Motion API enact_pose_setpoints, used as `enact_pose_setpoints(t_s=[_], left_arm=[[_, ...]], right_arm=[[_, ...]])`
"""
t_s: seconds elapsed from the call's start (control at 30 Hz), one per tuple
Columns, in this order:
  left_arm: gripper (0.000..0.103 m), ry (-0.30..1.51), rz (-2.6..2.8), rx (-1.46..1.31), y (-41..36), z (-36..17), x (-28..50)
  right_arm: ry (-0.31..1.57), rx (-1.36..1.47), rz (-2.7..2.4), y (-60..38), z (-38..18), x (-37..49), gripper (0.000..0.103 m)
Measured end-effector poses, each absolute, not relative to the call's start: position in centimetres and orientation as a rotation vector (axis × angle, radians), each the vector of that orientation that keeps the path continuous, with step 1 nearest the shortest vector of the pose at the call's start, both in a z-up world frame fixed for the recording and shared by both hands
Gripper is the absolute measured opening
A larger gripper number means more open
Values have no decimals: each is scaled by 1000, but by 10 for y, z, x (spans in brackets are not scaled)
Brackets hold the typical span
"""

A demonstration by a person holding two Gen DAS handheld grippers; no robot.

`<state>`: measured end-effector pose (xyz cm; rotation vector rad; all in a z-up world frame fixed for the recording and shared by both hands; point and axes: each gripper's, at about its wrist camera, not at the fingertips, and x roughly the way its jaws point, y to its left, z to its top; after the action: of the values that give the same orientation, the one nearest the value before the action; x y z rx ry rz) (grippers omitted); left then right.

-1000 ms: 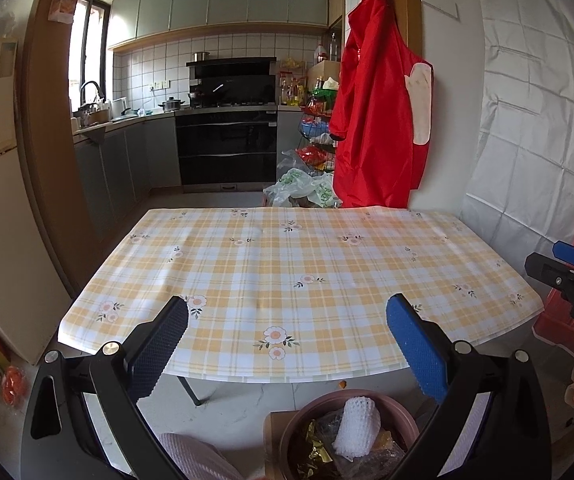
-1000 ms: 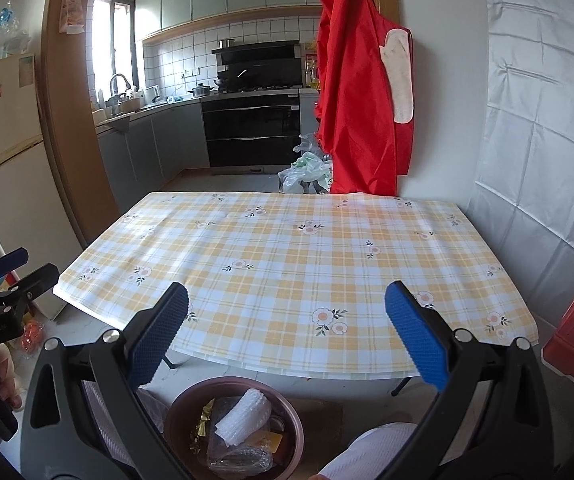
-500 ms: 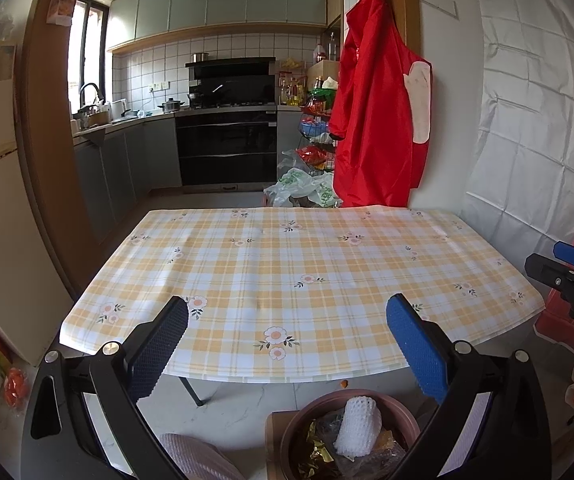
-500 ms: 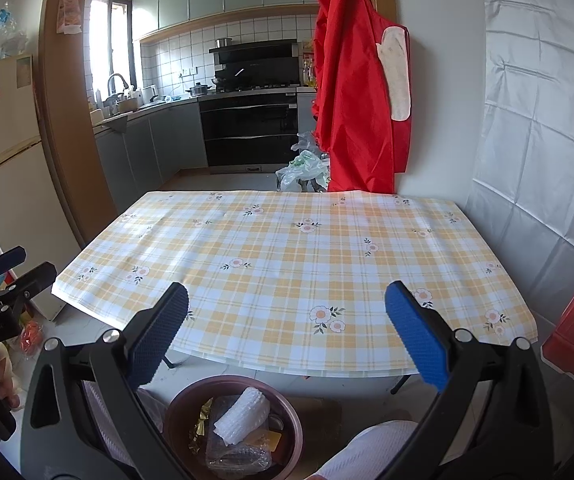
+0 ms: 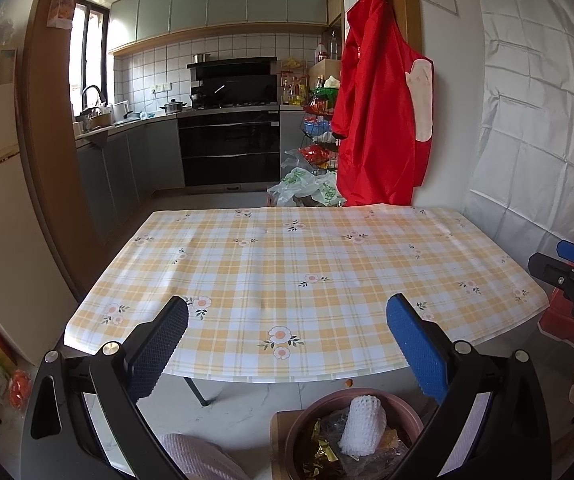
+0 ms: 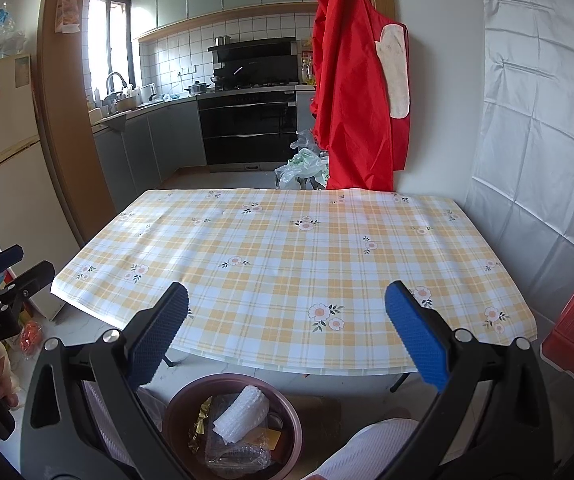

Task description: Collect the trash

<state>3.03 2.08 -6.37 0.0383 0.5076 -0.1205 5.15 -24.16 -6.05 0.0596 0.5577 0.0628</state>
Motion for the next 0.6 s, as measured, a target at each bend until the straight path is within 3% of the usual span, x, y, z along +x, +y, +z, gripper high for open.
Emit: enact_pose_setpoints(t_s=[0.6], left_arm=[[97, 493, -98, 54, 25, -63, 29]], right_arm=[[556, 52, 49, -244, -65, 49, 97]])
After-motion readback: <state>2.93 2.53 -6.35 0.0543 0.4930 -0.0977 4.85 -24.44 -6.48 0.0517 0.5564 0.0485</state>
